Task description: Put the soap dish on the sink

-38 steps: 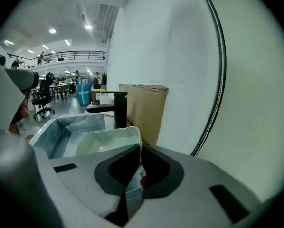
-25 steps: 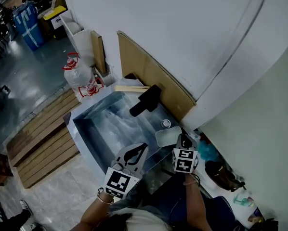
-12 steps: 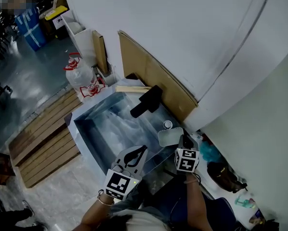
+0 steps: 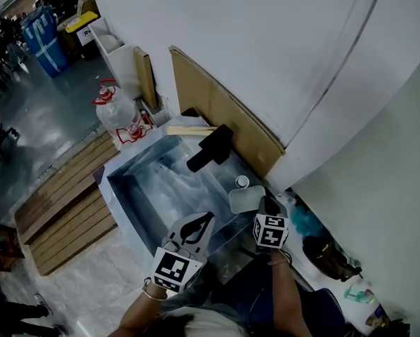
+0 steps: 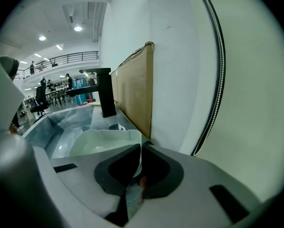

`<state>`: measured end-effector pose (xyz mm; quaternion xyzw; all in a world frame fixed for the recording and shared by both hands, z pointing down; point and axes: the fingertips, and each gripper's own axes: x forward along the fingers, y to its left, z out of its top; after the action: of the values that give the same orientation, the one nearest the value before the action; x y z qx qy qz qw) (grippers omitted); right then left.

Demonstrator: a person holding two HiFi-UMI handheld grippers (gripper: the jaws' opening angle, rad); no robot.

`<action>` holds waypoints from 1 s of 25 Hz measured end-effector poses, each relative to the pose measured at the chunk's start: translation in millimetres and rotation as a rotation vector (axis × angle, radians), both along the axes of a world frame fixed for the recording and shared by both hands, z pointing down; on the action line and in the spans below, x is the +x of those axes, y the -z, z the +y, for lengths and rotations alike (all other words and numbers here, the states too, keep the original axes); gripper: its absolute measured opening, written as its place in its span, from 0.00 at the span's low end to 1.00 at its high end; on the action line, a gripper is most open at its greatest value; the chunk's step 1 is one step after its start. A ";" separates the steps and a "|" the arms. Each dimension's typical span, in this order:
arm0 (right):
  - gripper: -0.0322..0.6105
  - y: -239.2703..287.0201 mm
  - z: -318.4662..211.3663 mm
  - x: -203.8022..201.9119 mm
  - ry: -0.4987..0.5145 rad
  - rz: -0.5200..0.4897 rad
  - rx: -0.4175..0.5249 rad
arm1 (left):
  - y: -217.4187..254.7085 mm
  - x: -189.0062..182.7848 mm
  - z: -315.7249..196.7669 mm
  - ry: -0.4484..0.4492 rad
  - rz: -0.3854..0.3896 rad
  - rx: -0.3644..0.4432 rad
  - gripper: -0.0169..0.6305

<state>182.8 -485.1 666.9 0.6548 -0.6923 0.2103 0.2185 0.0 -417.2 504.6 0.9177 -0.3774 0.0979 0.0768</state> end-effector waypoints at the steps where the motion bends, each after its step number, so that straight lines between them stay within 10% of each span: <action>1: 0.10 -0.2 0.4 -0.1 0.003 -0.003 0.001 | 1.0 0.7 1.0 0.003 0.003 -0.002 0.05; 25: 0.11 61.3 59.8 -4.6 0.080 -0.031 0.124 | 38.4 -2.2 69.5 0.120 0.011 0.066 0.05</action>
<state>178.2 -425.3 605.6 0.6354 -0.7331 0.1683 0.1748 -2.2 -347.7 466.2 0.8959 -0.4344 0.0756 0.0543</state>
